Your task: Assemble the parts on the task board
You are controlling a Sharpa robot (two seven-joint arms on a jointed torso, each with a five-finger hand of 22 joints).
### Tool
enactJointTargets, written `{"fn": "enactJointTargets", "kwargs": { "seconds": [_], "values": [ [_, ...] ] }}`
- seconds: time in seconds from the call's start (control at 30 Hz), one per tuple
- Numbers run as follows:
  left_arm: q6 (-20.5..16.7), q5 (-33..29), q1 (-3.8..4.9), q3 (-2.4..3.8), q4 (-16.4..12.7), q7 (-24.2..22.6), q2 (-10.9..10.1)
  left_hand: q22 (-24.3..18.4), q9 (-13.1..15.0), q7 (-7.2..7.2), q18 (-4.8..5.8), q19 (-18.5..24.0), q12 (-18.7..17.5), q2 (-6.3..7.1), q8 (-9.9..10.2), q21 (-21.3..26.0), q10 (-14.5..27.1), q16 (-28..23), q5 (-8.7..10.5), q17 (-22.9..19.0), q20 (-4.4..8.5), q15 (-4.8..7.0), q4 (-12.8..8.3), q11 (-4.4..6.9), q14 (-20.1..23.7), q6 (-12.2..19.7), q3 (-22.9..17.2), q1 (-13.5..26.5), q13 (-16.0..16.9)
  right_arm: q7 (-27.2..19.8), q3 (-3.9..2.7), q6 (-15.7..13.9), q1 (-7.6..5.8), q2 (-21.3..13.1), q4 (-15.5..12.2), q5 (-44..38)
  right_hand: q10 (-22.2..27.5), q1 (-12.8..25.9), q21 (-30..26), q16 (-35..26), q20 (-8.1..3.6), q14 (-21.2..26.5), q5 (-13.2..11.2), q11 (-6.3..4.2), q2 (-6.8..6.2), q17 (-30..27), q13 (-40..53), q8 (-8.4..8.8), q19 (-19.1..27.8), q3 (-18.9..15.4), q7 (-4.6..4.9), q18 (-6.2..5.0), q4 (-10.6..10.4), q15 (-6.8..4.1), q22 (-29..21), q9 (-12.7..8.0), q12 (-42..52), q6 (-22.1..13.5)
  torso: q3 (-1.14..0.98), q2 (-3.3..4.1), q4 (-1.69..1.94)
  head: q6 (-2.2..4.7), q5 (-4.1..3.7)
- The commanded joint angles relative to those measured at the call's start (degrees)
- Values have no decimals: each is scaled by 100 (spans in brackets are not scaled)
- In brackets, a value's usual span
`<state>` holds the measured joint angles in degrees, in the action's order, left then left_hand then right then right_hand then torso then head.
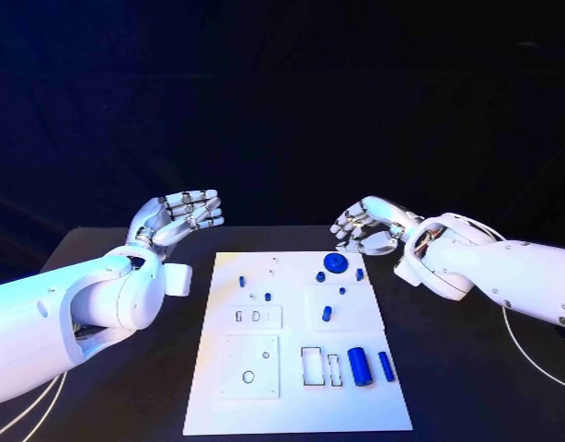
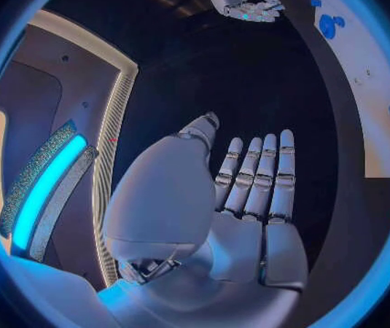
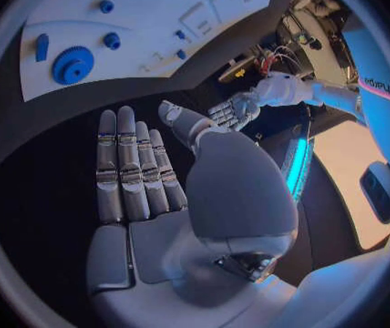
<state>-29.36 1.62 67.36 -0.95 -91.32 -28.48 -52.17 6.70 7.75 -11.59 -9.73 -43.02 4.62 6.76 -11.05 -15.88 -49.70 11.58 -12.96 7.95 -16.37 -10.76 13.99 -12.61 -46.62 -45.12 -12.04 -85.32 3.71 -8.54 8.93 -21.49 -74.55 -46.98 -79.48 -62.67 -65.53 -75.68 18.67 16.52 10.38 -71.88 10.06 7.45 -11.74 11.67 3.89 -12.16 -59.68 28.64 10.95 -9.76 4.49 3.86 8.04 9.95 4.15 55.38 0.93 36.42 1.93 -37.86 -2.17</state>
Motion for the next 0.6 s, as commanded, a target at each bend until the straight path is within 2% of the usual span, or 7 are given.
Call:
{"fn": "enactJointTargets", "kwargs": {
  "seconds": [0.03, 0.1, 0.23, 0.37, 0.4, 0.5, 0.6],
  "values": [
    [212, 157, 12, 5, -157, -13, -63, 6, 6, -330, -47, -36, -34, -5, -21, -26, -43, 21, 30, 6, -6, 1, -2, 0, -39, -42, -38, -74, 1, 619, -2, 329, -5, 52, -11, -1553, -133, -18, 421, 385, -217, -577, -2, -94, -90, 290, 14, -57, -475, -146, -69, -82, -7, -184, 220, 34, -27, 133, 26, 130, 66, 6, -55],
    [225, 164, 12, 5, -234, -1, -104, 6, 7, -329, -48, -42, -34, 0, -23, -29, -51, 20, 30, 7, -6, 2, -7, 2, -41, -48, -40, -80, 2, 720, -2, 374, -2, 75, -15, -1813, -196, -9, 807, 772, -385, -979, 11, -146, -113, 642, 19, -45, -754, -252, -123, -68, -43, -283, 451, 57, -45, 189, 37, 166, 89, -2, -84],
    [253, 172, 13, 7, -383, 14, -171, 6, 7, -329, -48, -42, -34, 0, -23, -29, -51, 20, 30, 7, -6, 2, -7, 2, -41, -48, -40, -80, 2, 881, -2, 493, 0, 120, -31, -2184, -216, 32, 1477, 1857, -522, -1333, 20, -208, -164, 1521, 54, 20, -1038, -300, -191, -58, -151, -355, 900, 100, -44, 228, 49, 237, 128, 6, -135],
    [274, 175, 16, 9, -486, 28, -198, 6, 8, -329, -48, -46, -34, 6, -24, -31, -57, 19, 32, 7, -6, 3, -10, 2, -41, -52, -40, -84, 2, 989, -2, 614, 6, 183, 0, -2387, -139, 33, 2747, 4233, -479, -1320, 67, -219, -252, 3799, 110, 84, -1188, -221, -185, 70, -285, -389, 2205, 207, -33, 249, 67, 295, 175, 5, -173],
    [283, 176, 17, 10, -517, 34, -205, 6, 8, -330, -48, -47, -35, 8, -25, -32, -58, 18, 32, 7, -6, 3, -11, 2, -41, -53, -40, -84, 2, 1018, -1, 650, 14, 210, 22, -2442, -73, 41, 3569, 5029, -464, -1397, 73, -211, -259, 4650, 120, 91, -1439, -214, -202, 186, -344, -367, 3221, 252, -47, 260, 70, 313, 188, 3, -178],
    [299, 177, 18, 11, -562, 45, -212, 6, 8, -330, -48, -47, -35, 8, -25, -32, -58, 18, 32, 7, -6, 3, -11, 2, -41, -53, -40, -84, 2, 1058, -1, 699, 39, 263, 74, -2525, -18, 22, 4344, 5721, -433, -1448, 78, -198, -273, 5385, 144, 111, -1632, -222, -191, 303, -411, -336, 4191, 313, -46, 243, 74, 347, 210, -15, -193],
    [307, 178, 19, 12, -583, 55, -214, 6, 8, -330, -48, -47, -35, 8, -25, -32, -58, 18, 32, 7, -6, 3, -11, 2, -41, -53, -40, -84, 2, 1090, -1, 739, 63, 302, 120, -2591, 19, 10, 4454, 5816, -422, -1439, 88, -192, -276, 5475, 148, 117, -1629, -233, -189, 315, -428, -329, 4327, 332, -51, 238, 79, 372, 227, -26, -203]
  ]
}}
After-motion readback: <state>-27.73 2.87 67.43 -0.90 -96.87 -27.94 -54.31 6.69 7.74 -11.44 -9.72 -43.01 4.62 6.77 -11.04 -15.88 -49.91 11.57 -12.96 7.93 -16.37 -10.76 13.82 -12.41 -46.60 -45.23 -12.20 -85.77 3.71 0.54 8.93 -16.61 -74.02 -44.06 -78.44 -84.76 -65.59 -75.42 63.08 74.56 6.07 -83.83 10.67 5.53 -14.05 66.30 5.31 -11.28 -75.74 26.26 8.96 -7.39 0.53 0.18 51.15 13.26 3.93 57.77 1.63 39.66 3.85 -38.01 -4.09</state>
